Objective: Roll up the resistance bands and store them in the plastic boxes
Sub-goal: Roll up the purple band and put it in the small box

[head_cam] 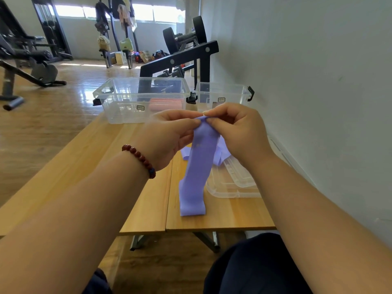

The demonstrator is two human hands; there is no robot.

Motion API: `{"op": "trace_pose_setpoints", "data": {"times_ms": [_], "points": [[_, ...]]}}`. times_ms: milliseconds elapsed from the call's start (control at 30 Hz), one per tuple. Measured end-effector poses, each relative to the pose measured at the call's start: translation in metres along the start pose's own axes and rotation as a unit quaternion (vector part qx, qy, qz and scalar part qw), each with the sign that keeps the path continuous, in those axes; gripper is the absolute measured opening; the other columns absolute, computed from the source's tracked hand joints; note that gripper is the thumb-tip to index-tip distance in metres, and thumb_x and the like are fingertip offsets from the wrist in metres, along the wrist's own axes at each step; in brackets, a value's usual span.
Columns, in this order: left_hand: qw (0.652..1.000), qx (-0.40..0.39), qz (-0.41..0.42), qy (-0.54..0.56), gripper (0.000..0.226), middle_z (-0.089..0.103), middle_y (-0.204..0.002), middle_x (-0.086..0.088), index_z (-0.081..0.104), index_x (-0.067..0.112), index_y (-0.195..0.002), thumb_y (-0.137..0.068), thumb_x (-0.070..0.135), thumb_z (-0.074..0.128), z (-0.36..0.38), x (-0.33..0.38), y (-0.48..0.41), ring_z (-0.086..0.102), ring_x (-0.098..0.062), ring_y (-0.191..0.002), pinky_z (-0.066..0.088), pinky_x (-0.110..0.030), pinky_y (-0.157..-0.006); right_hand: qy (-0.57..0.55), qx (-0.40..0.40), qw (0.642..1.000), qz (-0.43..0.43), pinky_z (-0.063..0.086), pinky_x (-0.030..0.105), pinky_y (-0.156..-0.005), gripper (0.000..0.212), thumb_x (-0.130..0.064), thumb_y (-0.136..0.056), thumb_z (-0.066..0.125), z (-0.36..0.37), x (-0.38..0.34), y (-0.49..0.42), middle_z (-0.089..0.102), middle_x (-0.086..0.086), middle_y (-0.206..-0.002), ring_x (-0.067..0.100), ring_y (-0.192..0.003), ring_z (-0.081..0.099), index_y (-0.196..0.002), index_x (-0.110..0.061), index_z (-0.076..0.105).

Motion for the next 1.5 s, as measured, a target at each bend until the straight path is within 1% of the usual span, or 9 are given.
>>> {"op": "trace_pose_setpoints", "data": {"times_ms": [133, 300, 400, 533, 700, 900, 1167, 1267, 1500], "points": [[0.999, 0.030, 0.020, -0.033, 0.020, 0.074, -0.091, -0.010, 0.071, 0.006, -0.092, -0.092, -0.007, 0.056, 0.001, -0.003, 0.000, 0.072, -0.019, -0.087, 0.058, -0.022, -0.074, 0.019, -0.009, 1.000, -0.002, 0.052, 0.015, -0.075, 0.030, 0.000, -0.089, 0.063, 0.000, 0.002, 0.005, 0.069, -0.015, -0.084, 0.002, -0.083, 0.067, -0.087, -0.029, 0.070], [0.991, 0.040, 0.051, -0.118, 0.020, 0.074, -0.093, -0.011, 0.072, 0.012, -0.089, -0.090, -0.004, 0.061, -0.002, -0.005, 0.002, 0.072, -0.020, -0.092, 0.059, -0.026, -0.079, -0.007, -0.005, 0.999, 0.046, 0.058, 0.029, -0.077, 0.016, -0.010, -0.089, 0.070, 0.001, 0.009, 0.009, 0.070, -0.004, -0.086, 0.012, -0.086, 0.068, -0.087, -0.026, 0.070], [0.994, 0.020, 0.043, -0.103, 0.019, 0.074, -0.095, -0.011, 0.071, 0.010, -0.094, -0.090, -0.005, 0.060, -0.003, -0.005, 0.005, 0.072, -0.021, -0.093, 0.058, -0.025, -0.080, -0.009, 0.006, 0.999, 0.041, 0.055, 0.020, -0.073, 0.017, -0.006, -0.087, 0.071, 0.002, 0.008, 0.010, 0.069, -0.007, -0.081, 0.006, -0.080, 0.067, -0.083, -0.022, 0.071], [0.998, 0.016, 0.023, -0.056, 0.014, 0.073, -0.102, -0.013, 0.070, 0.007, -0.101, -0.089, 0.003, 0.065, -0.004, -0.006, 0.007, 0.071, -0.021, -0.098, 0.058, -0.026, -0.081, -0.021, 0.008, 0.999, 0.029, 0.054, 0.018, -0.073, 0.022, 0.000, -0.087, 0.068, 0.003, 0.006, 0.012, 0.069, -0.009, -0.078, 0.005, -0.078, 0.067, -0.080, -0.021, 0.071], [0.996, 0.044, 0.042, -0.067, 0.014, 0.074, -0.090, -0.008, 0.072, 0.014, -0.085, -0.086, 0.000, 0.068, -0.005, -0.007, 0.007, 0.071, -0.023, -0.096, 0.057, -0.026, -0.079, -0.058, 0.002, 0.998, 0.041, 0.056, 0.023, -0.076, 0.030, 0.004, -0.086, 0.067, 0.007, 0.007, 0.014, 0.072, -0.005, -0.080, 0.014, -0.084, 0.070, -0.076, -0.024, 0.071], [0.990, 0.063, 0.061, -0.112, 0.024, 0.075, -0.085, -0.002, 0.073, 0.020, -0.080, -0.087, -0.001, 0.066, -0.007, -0.017, 0.004, 0.071, -0.021, -0.094, 0.057, -0.027, -0.083, -0.053, 0.001, 0.995, 0.090, 0.059, 0.033, -0.080, 0.014, -0.003, -0.086, 0.069, 0.010, 0.019, 0.015, 0.071, 0.004, -0.086, 0.023, -0.089, 0.068, -0.084, -0.017, 0.071], [0.996, 0.040, 0.046, -0.066, 0.018, 0.075, -0.095, -0.011, 0.074, 0.016, -0.085, -0.088, 0.000, 0.066, -0.016, -0.034, -0.006, 0.070, -0.025, -0.101, 0.056, -0.031, -0.087, -0.027, 0.012, 0.996, 0.084, 0.057, 0.024, -0.077, 0.013, -0.005, -0.086, 0.070, 0.015, 0.030, 0.012, 0.072, -0.001, -0.084, 0.014, -0.084, 0.068, -0.083, -0.018, 0.072], [0.998, 0.037, 0.034, -0.046, 0.017, 0.076, -0.089, -0.006, 0.074, 0.017, -0.082, -0.088, 0.003, 0.066, -0.020, -0.039, -0.013, 0.071, -0.021, -0.098, 0.056, -0.026, -0.083, -0.032, 0.008, 0.996, 0.088, 0.057, 0.023, -0.077, 0.015, -0.003, -0.086, 0.070, 0.017, 0.037, 0.008, 0.072, -0.002, -0.082, 0.011, -0.083, 0.068, -0.081, -0.017, 0.072], [0.995, 0.069, 0.054, -0.053, 0.022, 0.075, -0.087, -0.005, 0.075, 0.018, -0.078, -0.084, -0.002, 0.069, -0.033, -0.057, -0.038, 0.069, -0.025, -0.100, 0.055, -0.032, -0.089, -0.058, -0.003, 0.991, 0.121, 0.056, 0.019, -0.076, 0.023, 0.002, -0.085, 0.069, 0.030, 0.061, -0.001, 0.071, -0.009, -0.076, 0.005, -0.079, 0.068, -0.078, -0.020, 0.070]]}}
Point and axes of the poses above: each hand's wrist, its own y-axis away from the middle knuckle, its own z-axis out of the palm, x = y × z, the point moved 2 cm from there along -y, towards the middle knuckle
